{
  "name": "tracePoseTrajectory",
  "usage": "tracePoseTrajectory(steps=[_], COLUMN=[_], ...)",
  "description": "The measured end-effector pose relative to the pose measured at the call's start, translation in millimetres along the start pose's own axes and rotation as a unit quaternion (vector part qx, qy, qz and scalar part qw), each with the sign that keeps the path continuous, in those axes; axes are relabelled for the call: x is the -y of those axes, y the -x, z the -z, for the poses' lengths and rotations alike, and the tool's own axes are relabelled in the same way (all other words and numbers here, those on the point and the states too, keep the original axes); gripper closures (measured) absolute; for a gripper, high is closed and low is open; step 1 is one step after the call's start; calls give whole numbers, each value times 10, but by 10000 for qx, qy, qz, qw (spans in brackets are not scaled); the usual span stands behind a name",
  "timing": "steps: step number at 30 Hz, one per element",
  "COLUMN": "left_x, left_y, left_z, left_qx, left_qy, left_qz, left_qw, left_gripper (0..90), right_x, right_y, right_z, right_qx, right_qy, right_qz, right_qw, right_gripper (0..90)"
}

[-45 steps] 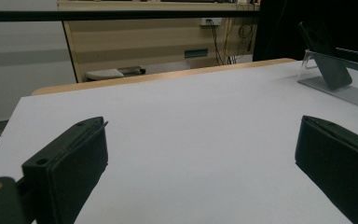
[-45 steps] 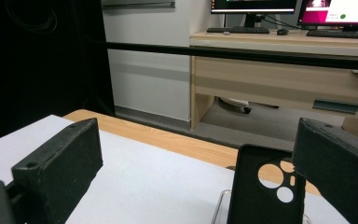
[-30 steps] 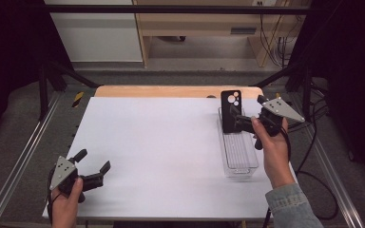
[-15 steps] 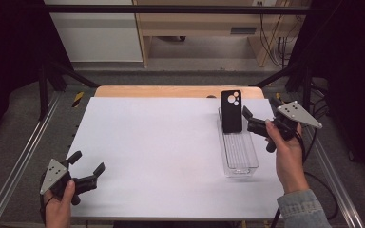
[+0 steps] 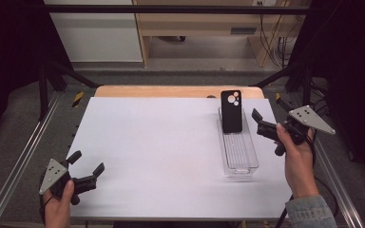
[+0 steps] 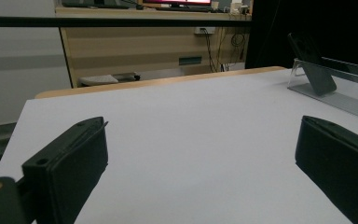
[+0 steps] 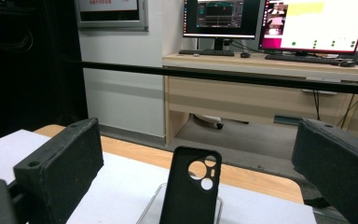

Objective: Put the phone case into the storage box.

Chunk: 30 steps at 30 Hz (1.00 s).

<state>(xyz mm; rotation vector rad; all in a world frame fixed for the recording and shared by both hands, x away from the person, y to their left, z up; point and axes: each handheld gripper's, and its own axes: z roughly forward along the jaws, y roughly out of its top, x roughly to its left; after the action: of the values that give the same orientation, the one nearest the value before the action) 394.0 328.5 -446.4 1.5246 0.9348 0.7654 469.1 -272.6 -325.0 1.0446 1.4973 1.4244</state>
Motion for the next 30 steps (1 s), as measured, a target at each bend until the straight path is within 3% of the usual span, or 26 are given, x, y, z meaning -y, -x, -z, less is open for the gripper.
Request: tracePoseTrajectory(steps=[19,30], left_x=[-5,-11], left_y=[19,35], left_z=[-2,0], left_qx=[85,148], left_qy=[9,33], left_qz=[-45,-84], left_qw=[10000,9998], left_gripper=[23,22], right_x=[71,87], right_y=[152,214], right_z=[216,380], right_qx=[151,201], right_qy=[-4,51], right_qz=[-46,63], right_qw=[9999,9998], right_gripper=[32,33])
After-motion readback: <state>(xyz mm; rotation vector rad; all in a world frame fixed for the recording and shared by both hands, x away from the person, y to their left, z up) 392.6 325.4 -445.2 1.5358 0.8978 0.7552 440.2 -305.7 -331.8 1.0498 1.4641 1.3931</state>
